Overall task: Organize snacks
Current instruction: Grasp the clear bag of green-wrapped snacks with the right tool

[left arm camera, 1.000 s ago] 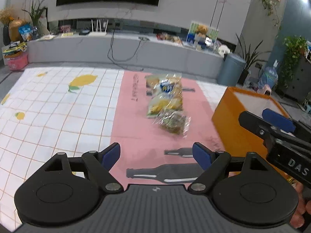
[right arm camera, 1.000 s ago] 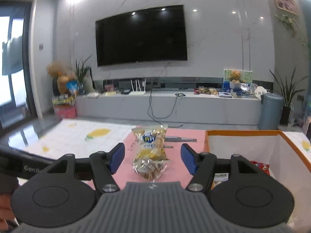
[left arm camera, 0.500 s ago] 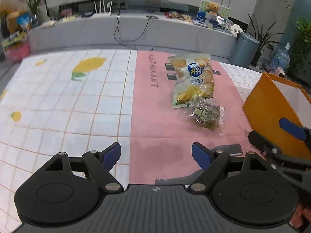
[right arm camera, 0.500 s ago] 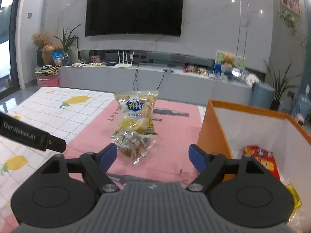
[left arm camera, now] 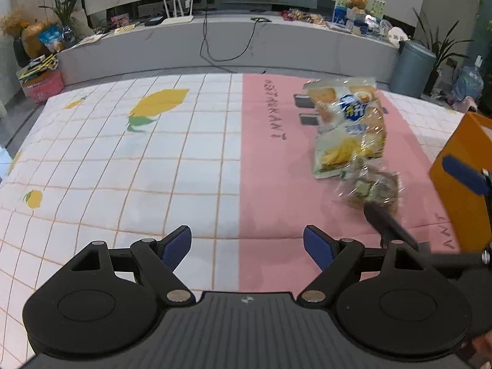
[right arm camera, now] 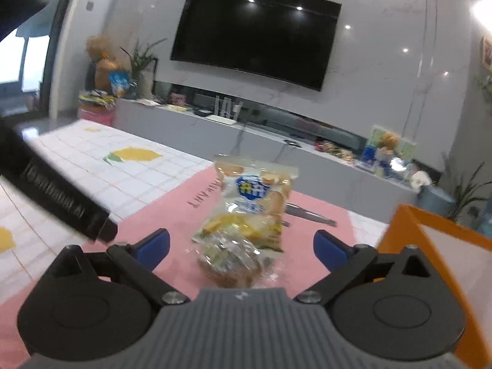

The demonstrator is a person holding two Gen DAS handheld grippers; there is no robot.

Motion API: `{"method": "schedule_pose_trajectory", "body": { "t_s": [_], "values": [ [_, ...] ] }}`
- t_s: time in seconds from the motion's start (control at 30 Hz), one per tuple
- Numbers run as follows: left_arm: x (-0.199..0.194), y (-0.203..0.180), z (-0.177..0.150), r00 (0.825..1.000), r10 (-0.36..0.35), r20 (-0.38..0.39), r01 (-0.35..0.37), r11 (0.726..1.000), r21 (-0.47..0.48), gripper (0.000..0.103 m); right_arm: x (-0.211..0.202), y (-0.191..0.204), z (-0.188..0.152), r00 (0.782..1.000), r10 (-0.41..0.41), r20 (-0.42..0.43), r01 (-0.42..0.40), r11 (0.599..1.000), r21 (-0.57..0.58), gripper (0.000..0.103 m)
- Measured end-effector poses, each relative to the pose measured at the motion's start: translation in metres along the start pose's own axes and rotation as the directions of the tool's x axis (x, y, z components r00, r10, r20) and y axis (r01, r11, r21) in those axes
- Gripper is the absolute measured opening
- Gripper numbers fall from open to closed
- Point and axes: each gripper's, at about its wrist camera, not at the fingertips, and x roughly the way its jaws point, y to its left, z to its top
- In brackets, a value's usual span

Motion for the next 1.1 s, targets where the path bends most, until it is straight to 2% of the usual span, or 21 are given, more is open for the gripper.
{"method": "schedule_pose_trajectory", "body": {
  "t_s": [0.17,0.23,0.33,0.37,0.4,0.57,0.73,0.87,0.97,1.1],
  "values": [
    [0.008,0.008,-0.002,0.999,-0.007,-0.039,0.006,0.999,-0.037,0.097,0.027,0.006,-0.006,0.997,0.055,-0.047,-0.058,0.997,-0.051,0.098],
    [0.009,0.011,-0.002,0.999,-0.008,-0.041,0.006,0.999,-0.047,0.097,0.035,0.005,-0.004,0.994,0.069,-0.082,-0.072,0.997,-0.036,0.095],
    [0.009,0.013,-0.001,0.999,-0.017,-0.045,0.014,0.998,-0.063,0.097,0.040,0.000,-0.001,0.995,0.077,-0.070,-0.077,0.997,-0.004,0.095],
    [0.010,0.014,-0.001,0.999,-0.016,-0.047,0.013,0.998,-0.067,0.097,0.044,-0.001,-0.001,0.993,0.077,-0.089,-0.077,0.997,0.004,0.091],
    [0.011,0.014,-0.001,0.999,-0.014,-0.051,0.010,0.998,-0.068,0.097,0.048,-0.002,-0.001,0.990,0.084,-0.113,-0.084,0.996,0.010,0.079],
    [0.011,0.016,0.000,0.998,-0.012,-0.062,0.006,0.996,-0.089,0.097,0.046,0.005,-0.004,0.988,0.074,-0.135,-0.078,0.997,-0.027,0.073],
    [0.007,0.024,0.003,0.998,-0.031,-0.061,0.023,0.992,-0.126,0.097,0.032,0.018,-0.011,0.985,0.048,-0.167,-0.067,0.991,-0.113,0.066],
    [0.003,0.031,0.006,0.997,-0.047,-0.065,0.038,0.991,-0.129,0.097,0.021,0.016,-0.008,0.979,0.049,-0.198,-0.063,0.996,-0.068,0.063],
    [0.003,0.043,0.009,0.995,-0.056,-0.078,0.043,0.987,-0.158,0.097,0.012,0.009,-0.003,0.977,0.058,-0.204,-0.052,0.998,0.038,0.060],
    [0.005,0.067,0.007,0.993,-0.042,-0.109,0.016,0.972,-0.236,0.097,-0.005,0.010,0.015,0.988,0.047,-0.145,-0.032,0.994,0.101,0.058]
  ]
}}
